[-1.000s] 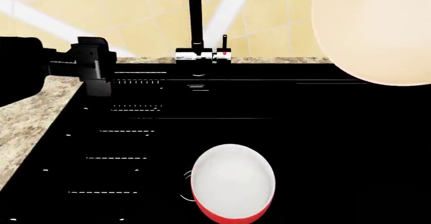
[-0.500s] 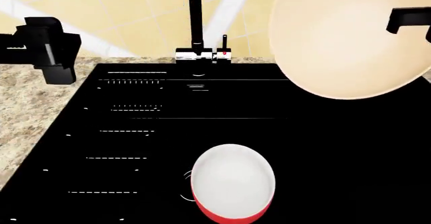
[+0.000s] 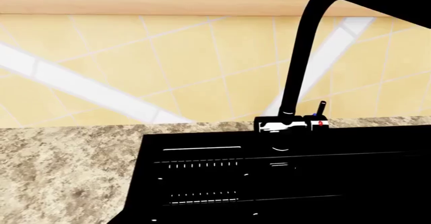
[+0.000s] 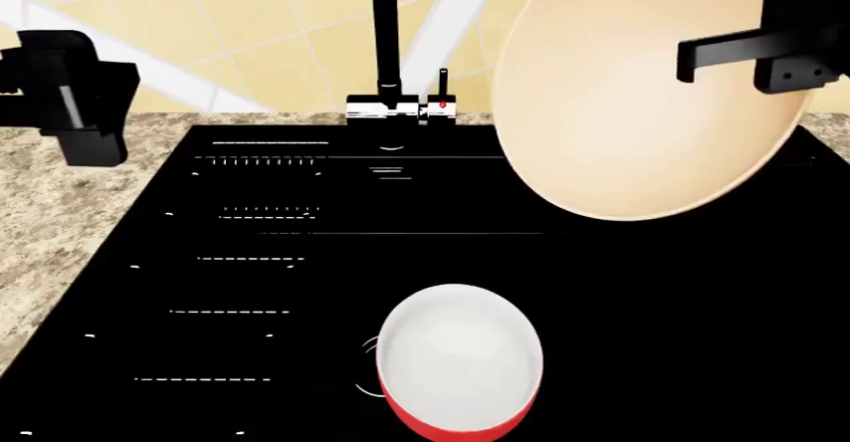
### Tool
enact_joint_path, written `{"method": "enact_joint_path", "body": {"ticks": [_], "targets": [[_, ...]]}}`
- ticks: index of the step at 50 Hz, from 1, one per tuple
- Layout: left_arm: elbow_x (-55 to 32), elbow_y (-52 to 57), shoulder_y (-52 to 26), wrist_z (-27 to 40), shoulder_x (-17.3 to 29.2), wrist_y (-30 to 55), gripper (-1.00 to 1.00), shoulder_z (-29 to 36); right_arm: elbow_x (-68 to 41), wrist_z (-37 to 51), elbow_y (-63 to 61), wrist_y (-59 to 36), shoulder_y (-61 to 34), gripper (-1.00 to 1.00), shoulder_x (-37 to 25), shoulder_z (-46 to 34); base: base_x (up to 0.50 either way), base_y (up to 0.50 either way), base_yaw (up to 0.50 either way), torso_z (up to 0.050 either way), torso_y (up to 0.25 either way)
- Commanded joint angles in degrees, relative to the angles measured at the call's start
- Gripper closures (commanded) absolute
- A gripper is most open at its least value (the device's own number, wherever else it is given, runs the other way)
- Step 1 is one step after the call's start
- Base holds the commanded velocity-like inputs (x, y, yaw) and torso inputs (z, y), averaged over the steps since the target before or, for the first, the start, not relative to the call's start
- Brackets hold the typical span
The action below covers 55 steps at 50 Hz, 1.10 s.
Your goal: Stack the bowls in the sink.
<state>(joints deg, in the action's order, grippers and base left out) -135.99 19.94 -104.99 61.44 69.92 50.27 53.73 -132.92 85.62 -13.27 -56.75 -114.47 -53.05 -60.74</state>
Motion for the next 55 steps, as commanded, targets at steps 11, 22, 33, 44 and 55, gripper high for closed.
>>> {"method": "enact_joint_path", "body": {"ticks": [11, 22, 33, 44, 55], "targets": [[-0.1, -0.15, -0.42, 0.26, 0.38, 0.7, -1.0, -0.49, -2.89, -4.3, 0.39, 0.31, 2.25, 1.0, 1.72, -2.11, 0.0, 0.0, 0.0, 0.0, 0.001], [0.08, -0.1, -0.33, 0.34, 0.49, 0.95, -1.0, -0.59, -3.31, -7.56, -1.76, 3.82, 6.4, 1.0, 0.96, -1.25, 0.0, 0.0, 0.0, 0.001, 0.0], [0.12, -0.18, -0.5, 0.57, 0.1, 1.31, -1.0, -0.66, -3.56, -9.56, -3.66, 8.25, 10.49, 1.0, 0.11, -0.58, 0.0, 0.0, 0.0, 0.0, 0.0], [0.34, -0.26, -0.47, 0.72, -0.03, 1.65, -1.0, -0.74, -3.11, -11.68, -6.16, 15.49, 16.16, 1.0, -1.75, 0.92, 0.0, 0.0, 0.0, 0.0, 0.001], [0.56, -0.12, -0.32, 0.85, 0.01, 1.9, -1.0, -0.84, -3.2, -14.16, -7.55, 18.51, 19.76, 1.0, -2.58, 1.35, 0.0, 0.0, 0.0, 0.0, 0.0]]}}
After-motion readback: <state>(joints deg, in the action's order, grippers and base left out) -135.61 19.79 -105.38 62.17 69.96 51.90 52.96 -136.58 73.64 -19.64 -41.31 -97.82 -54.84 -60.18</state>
